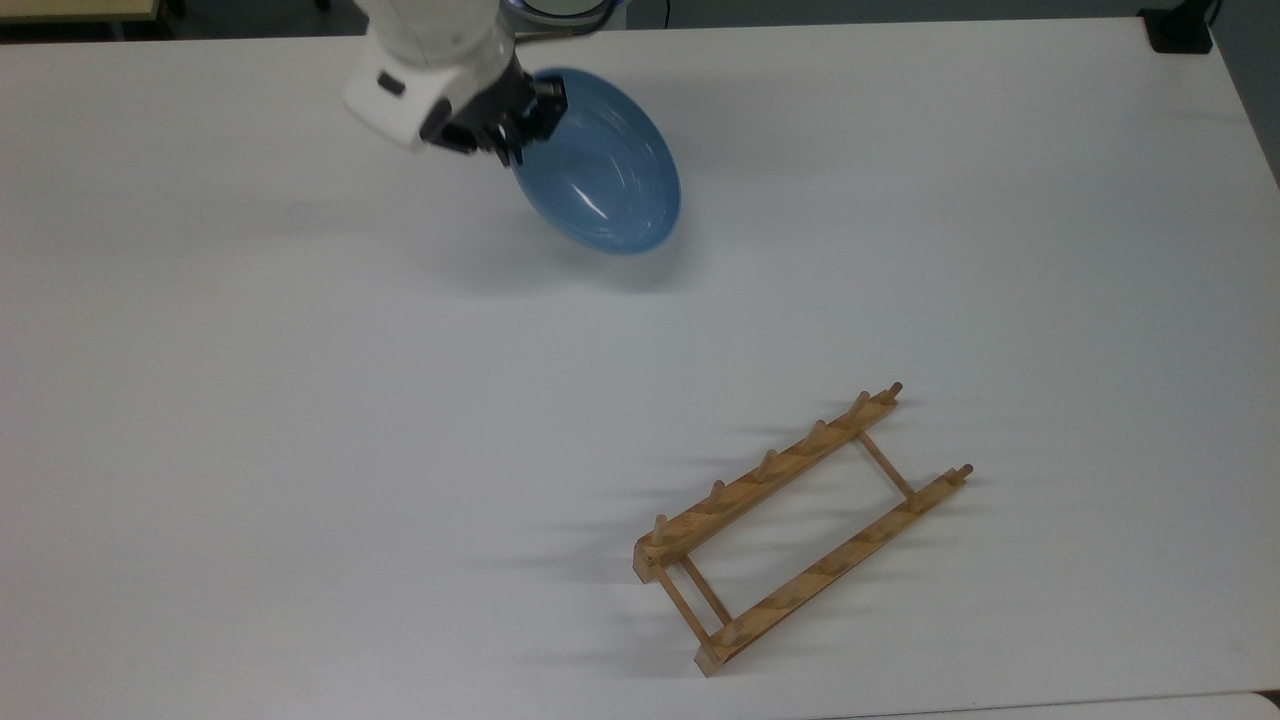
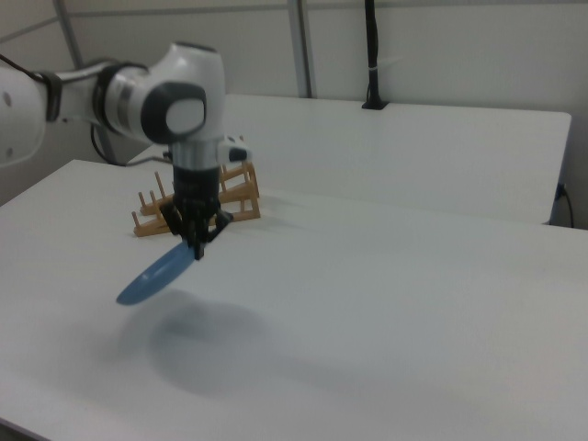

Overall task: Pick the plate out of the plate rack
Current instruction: 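Lift the blue plate up out of the rack slots, then lower the blue plate flat onto the table beside the rack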

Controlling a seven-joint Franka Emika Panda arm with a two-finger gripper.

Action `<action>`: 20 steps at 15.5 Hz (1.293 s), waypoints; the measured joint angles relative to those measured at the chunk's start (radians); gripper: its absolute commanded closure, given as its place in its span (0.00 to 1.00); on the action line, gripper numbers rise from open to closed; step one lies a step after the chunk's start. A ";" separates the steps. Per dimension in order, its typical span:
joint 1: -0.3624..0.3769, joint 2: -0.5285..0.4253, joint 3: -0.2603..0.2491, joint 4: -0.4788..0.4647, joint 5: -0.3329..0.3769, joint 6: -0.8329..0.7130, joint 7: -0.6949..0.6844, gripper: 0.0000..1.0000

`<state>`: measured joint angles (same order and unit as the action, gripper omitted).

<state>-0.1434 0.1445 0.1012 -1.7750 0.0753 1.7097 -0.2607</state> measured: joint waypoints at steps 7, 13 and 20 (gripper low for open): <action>-0.049 0.016 -0.001 -0.145 0.050 0.208 -0.090 1.00; -0.101 0.090 -0.003 -0.163 0.056 0.279 -0.133 1.00; -0.137 0.143 -0.004 -0.175 0.067 0.311 -0.156 0.00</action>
<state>-0.2805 0.2880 0.0970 -1.9499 0.1422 2.0205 -0.4172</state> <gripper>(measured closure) 0.833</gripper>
